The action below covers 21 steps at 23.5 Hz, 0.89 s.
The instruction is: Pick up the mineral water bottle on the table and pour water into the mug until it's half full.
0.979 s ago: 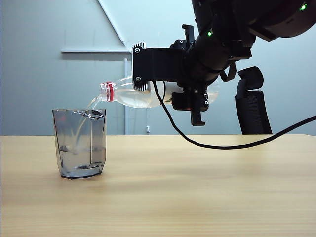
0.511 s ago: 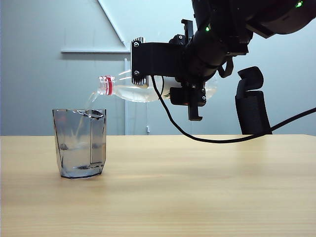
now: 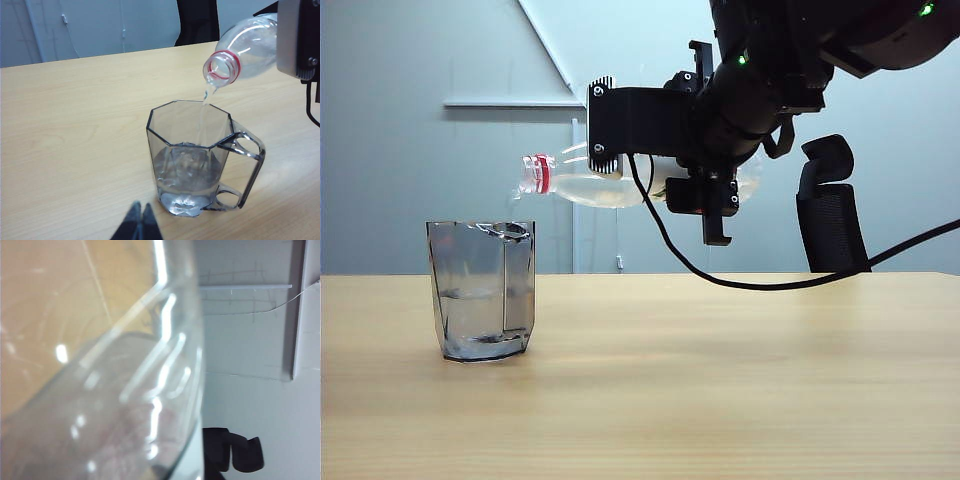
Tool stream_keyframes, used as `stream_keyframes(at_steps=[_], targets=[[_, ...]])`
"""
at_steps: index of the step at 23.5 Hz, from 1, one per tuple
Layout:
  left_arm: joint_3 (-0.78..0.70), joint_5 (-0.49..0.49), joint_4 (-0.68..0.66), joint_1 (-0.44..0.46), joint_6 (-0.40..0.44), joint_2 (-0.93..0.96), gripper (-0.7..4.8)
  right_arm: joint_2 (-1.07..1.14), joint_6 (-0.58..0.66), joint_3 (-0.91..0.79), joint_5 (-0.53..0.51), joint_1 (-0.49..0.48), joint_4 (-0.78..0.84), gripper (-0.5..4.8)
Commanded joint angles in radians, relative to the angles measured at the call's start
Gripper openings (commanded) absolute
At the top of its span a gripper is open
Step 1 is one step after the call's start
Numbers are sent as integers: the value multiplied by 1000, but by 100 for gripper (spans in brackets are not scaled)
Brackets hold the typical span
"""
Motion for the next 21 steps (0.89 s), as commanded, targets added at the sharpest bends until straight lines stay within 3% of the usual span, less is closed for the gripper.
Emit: stream_keyframes(at_steps=[1,11,21], targets=[[3,4,13,0,-3,2,-2,-9,55,8,-2,1,31,251],[3,4,13,0,-3,2,-2,-9,166,8,-2,5,13,251],[3,4,13,0,-3,2,-2,-9,562,8,-13,34,17,252]])
